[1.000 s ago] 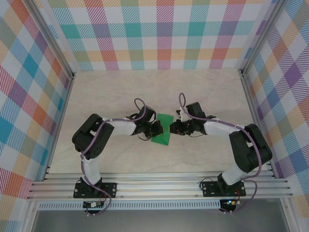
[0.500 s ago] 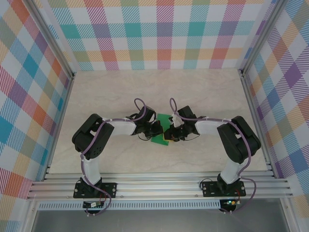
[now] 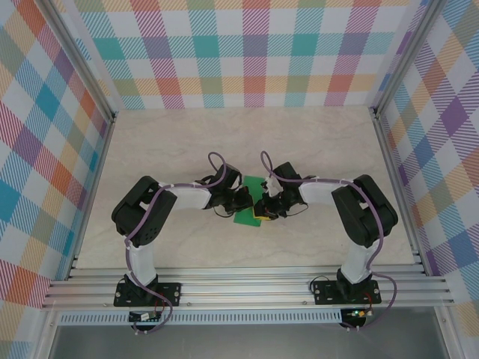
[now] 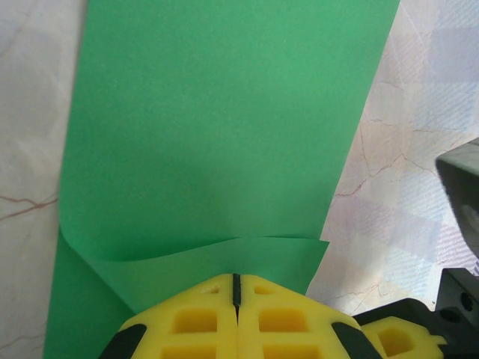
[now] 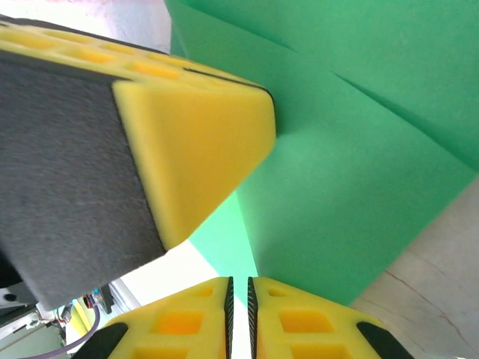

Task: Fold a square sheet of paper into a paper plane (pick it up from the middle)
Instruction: Fold the triangle a second time at the center of the table.

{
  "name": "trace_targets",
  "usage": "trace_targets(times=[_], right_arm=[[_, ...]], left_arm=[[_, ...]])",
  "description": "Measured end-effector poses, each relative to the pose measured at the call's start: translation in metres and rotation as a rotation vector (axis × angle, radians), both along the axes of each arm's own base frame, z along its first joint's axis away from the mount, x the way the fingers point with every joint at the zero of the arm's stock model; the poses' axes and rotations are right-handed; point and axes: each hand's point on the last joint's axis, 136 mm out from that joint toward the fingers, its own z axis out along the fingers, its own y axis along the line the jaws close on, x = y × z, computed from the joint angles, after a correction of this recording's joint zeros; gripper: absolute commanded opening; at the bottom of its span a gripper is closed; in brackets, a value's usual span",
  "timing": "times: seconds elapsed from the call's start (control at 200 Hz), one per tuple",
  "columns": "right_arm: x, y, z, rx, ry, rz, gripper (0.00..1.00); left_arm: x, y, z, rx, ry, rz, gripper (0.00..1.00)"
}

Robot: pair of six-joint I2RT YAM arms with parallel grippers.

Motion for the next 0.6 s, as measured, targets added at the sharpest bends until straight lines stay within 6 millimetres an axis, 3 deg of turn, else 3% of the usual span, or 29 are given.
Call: trace_targets(times=[0.6], right_arm=[[-0.011, -0.002, -0.011, -0.003, 0.053, 0.009, 0.16]], left_arm=[[0.0, 0.0, 0.0, 0.0, 0.0, 0.001, 0.0]])
